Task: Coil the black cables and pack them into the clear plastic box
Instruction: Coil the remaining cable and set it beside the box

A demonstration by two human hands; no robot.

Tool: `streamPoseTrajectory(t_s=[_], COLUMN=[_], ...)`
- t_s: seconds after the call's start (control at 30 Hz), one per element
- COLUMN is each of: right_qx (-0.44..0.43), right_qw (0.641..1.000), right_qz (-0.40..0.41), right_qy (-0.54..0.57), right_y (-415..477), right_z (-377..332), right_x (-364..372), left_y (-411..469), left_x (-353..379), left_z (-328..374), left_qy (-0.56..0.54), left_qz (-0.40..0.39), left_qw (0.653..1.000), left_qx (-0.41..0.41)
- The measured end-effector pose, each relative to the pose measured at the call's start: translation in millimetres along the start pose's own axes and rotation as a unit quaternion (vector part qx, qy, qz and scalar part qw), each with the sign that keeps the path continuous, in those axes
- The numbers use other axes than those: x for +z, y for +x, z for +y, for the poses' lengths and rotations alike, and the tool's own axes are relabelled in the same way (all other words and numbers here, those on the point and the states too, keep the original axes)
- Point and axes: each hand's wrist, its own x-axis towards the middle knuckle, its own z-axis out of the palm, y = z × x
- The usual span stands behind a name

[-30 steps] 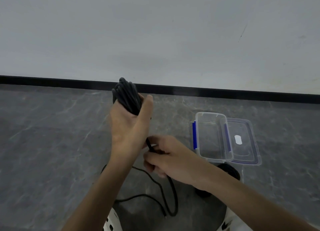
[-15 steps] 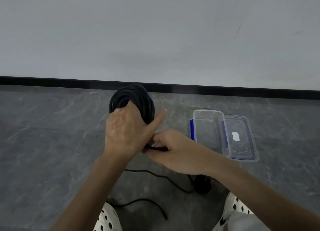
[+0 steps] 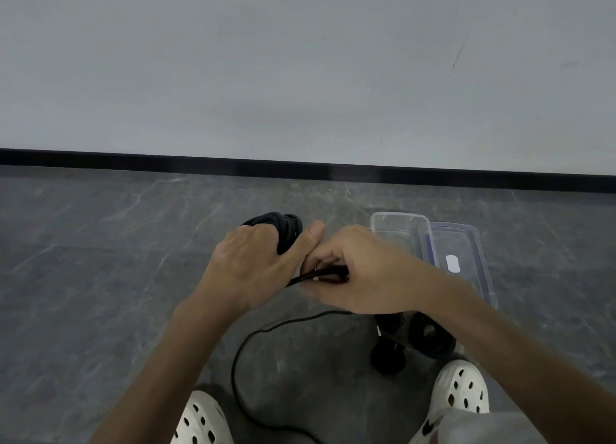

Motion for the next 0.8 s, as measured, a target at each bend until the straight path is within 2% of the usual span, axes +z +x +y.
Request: streamPoseTrajectory(t_s=[0.17, 0.27, 0.33, 0.47, 0.63, 0.8], right_qx=[-0.011, -0.006, -0.006, 0.001, 0.021, -0.005], right_qw=[0.999, 0.995, 0.993, 0.989, 0.977, 0.954], right_qz=[-0.008, 0.041, 0.083, 0.107, 0.058, 0.069], right_qy=[0.046, 0.086, 0.087, 0.099, 0.203, 0.291], right_y=[-5, -6, -4, -2, -2, -6], right_z=[0, 2, 5, 9, 7, 9], right_x=[-11, -18, -23, -27, -34, -41], left_y=[1, -1, -2, -2, -4, -4], left_x=[1, -3, -6, -11, -18, -19], left_z=[-5, -1, 2, 9, 13, 2], left_qy=[-0.091, -0.172, -0.231, -0.269, -0.296, -0.313], left_qz=[-0.121, -0.212, -0.240, -0.270, -0.292, -0.239], left_qw=[0.988, 0.961, 0.942, 0.922, 0.907, 0.918], left_qx=[0.017, 0.031, 0.044, 0.068, 0.058, 0.047])
